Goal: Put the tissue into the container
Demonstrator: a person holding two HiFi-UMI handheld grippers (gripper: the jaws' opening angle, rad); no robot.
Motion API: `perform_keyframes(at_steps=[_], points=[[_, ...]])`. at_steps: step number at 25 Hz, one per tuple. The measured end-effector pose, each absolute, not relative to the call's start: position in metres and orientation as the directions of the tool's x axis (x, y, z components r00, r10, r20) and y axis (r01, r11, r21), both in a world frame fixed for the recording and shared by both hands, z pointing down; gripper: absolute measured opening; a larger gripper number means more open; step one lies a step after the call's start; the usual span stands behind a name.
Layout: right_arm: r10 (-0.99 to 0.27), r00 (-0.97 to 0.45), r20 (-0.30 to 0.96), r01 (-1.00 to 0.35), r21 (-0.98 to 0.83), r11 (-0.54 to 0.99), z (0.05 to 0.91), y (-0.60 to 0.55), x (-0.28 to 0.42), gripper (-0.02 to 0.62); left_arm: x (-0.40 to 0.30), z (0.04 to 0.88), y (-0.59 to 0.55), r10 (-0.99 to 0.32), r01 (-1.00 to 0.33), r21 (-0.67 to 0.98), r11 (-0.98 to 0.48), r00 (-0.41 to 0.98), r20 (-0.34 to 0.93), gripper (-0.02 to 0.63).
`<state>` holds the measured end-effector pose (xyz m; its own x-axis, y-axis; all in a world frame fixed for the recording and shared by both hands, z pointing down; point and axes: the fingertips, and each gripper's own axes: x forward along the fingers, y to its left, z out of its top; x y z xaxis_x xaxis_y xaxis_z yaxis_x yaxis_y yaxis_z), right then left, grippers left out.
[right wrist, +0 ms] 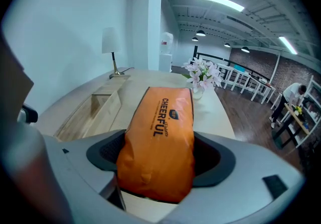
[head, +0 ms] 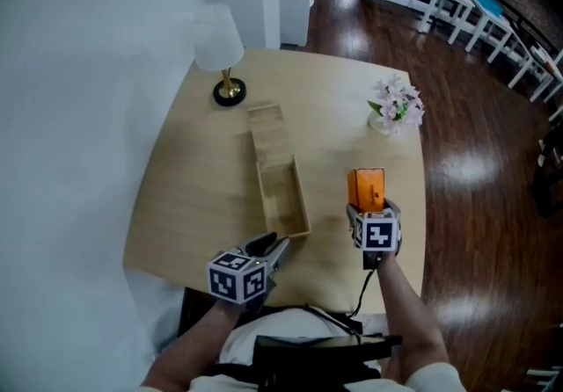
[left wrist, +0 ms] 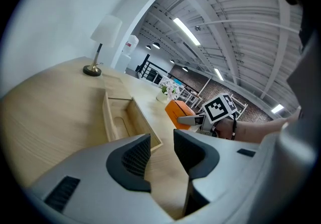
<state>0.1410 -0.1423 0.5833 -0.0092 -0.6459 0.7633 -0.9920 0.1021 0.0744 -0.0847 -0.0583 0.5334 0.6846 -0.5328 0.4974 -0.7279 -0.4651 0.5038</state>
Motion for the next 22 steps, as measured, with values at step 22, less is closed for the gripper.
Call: perform_keyframes(at_steps=[22], points=[[-0.683, -0.112, 0.722, -0.975, 0.052, 0.215, 0.56, -0.161, 0.03, 0.408, -0.142, 0.539, -0.06, -0.548, -0.741, 0.51, -0.437, 0.669, 0.502, 0.149]])
